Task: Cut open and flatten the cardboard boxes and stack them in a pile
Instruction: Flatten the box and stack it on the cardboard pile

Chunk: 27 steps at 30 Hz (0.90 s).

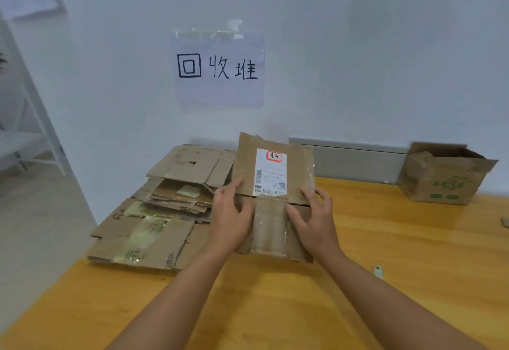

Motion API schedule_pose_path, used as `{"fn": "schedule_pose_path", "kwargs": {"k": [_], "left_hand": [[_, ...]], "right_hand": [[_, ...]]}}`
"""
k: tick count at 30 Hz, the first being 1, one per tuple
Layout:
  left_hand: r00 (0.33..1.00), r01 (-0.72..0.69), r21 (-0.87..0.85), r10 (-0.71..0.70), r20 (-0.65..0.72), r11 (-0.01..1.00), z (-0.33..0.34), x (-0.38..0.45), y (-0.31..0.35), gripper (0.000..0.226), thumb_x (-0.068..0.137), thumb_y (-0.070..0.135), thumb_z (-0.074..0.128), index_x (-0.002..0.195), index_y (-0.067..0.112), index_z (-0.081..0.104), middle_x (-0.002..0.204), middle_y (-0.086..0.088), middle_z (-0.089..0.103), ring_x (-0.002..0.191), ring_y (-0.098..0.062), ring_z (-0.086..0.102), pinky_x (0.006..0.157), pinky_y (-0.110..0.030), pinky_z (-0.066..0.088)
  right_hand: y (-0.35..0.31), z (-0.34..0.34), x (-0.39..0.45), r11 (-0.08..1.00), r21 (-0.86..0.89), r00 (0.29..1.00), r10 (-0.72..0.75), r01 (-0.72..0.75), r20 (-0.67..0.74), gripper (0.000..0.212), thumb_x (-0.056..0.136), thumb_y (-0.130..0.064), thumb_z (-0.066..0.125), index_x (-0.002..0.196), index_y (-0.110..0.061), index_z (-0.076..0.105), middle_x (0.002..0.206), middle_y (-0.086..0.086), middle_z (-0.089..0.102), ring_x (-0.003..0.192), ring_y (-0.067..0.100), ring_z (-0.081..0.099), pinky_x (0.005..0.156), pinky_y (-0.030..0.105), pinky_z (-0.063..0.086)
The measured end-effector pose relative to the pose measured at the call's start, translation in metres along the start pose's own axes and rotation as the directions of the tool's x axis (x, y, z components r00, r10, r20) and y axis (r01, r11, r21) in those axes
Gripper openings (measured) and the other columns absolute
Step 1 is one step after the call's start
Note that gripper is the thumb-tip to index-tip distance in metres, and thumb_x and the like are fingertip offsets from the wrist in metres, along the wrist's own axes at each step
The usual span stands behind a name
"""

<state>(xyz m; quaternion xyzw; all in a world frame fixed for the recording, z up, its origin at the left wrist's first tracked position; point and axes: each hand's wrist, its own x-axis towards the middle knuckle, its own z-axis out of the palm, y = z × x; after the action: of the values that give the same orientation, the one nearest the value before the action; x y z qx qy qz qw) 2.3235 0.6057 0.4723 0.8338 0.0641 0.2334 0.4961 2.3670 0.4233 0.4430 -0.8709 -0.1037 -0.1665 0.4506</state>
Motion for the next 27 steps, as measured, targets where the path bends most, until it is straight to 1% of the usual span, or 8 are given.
{"fn": "schedule_pose_path", "kwargs": {"k": [5,8,12,16,20,23,25,27], "left_hand": [[1.000,0.013,0.185,-0.011,-0.012,0.983,-0.063,0.040,-0.011,0.058,0.095,0.013,0.050,0.149,0.028,0.034,0.141,0.001,0.036,0.109,-0.014,0.049,0.086,-0.023,0.036],[1.000,0.021,0.290,-0.019,-0.010,0.957,-0.096,0.068,-0.021,0.053,0.096,0.014,0.047,0.147,0.021,0.038,0.146,-0.005,0.035,0.124,-0.023,0.047,0.094,-0.026,0.035],[0.998,0.054,0.403,-0.039,-0.046,0.914,-0.125,0.116,-0.036,0.051,0.095,0.018,0.046,0.145,0.020,0.039,0.149,-0.006,0.029,0.130,-0.027,0.041,0.098,-0.034,0.038],[1.000,0.004,0.518,-0.011,0.011,0.855,-0.133,0.166,-0.052,0.057,0.094,0.033,0.048,0.146,0.018,0.030,0.157,-0.006,0.014,0.138,-0.032,0.025,0.107,-0.043,0.035],[0.994,-0.053,0.692,-0.028,0.105,0.720,-0.127,0.197,-0.077,0.064,0.099,0.042,0.041,0.154,0.026,0.012,0.163,-0.009,-0.008,0.144,-0.037,0.013,0.113,-0.047,0.026],[0.983,-0.070,0.779,-0.088,0.159,0.624,-0.111,0.196,-0.102,0.061,0.102,0.052,0.027,0.157,0.033,0.008,0.164,-0.008,-0.016,0.149,-0.035,-0.001,0.119,-0.046,0.008],[0.975,-0.079,0.767,-0.111,0.192,0.636,-0.099,0.188,-0.117,0.058,0.103,0.055,0.020,0.157,0.037,0.009,0.164,-0.003,-0.018,0.151,-0.029,-0.013,0.121,-0.044,-0.005],[0.962,-0.085,0.721,-0.132,0.240,0.688,-0.091,0.182,-0.129,0.056,0.103,0.054,0.017,0.157,0.037,0.013,0.165,0.000,-0.013,0.151,-0.025,-0.015,0.121,-0.042,-0.008]], "right_hand": [[-0.047,0.046,0.018,0.996,-0.001,0.992,-0.092,0.092,0.088,0.063,0.091,-0.031,0.069,0.147,-0.021,0.042,0.154,-0.002,0.024,0.133,0.013,0.038,0.098,0.021,0.034],[-0.066,0.080,0.026,0.995,0.055,0.987,-0.091,0.084,0.130,0.066,0.093,-0.027,0.067,0.150,-0.018,0.036,0.158,-0.001,0.022,0.141,0.011,0.027,0.105,0.015,0.022],[-0.093,0.120,0.060,0.993,0.066,0.979,-0.106,0.096,0.174,0.072,0.094,-0.026,0.065,0.154,-0.015,0.027,0.160,-0.001,0.018,0.146,0.010,0.018,0.104,0.008,0.010],[-0.113,0.149,0.113,0.993,0.016,0.971,-0.118,0.117,0.206,0.064,0.094,-0.025,0.064,0.148,-0.010,0.034,0.156,0.006,0.023,0.144,0.020,0.025,0.110,0.019,0.018],[-0.115,0.176,0.149,0.997,-0.041,0.970,-0.048,0.060,0.237,0.060,0.094,-0.031,0.063,0.144,-0.013,0.036,0.154,0.004,0.025,0.138,0.024,0.035,0.110,0.033,0.032],[-0.101,0.194,0.152,0.992,-0.118,0.960,-0.007,0.042,0.281,0.060,0.094,-0.034,0.063,0.143,-0.013,0.036,0.148,0.005,0.037,0.132,0.025,0.042,0.103,0.035,0.038],[-0.088,0.205,0.143,0.979,-0.202,0.947,0.040,0.027,0.317,0.057,0.098,-0.037,0.056,0.146,-0.015,0.034,0.151,0.007,0.034,0.132,0.029,0.041,0.104,0.038,0.039],[-0.077,0.213,0.131,0.941,-0.336,0.952,0.063,0.044,0.301,0.047,0.102,-0.043,0.042,0.143,-0.020,0.039,0.155,0.008,0.028,0.132,0.032,0.038,0.106,0.042,0.037]]}}
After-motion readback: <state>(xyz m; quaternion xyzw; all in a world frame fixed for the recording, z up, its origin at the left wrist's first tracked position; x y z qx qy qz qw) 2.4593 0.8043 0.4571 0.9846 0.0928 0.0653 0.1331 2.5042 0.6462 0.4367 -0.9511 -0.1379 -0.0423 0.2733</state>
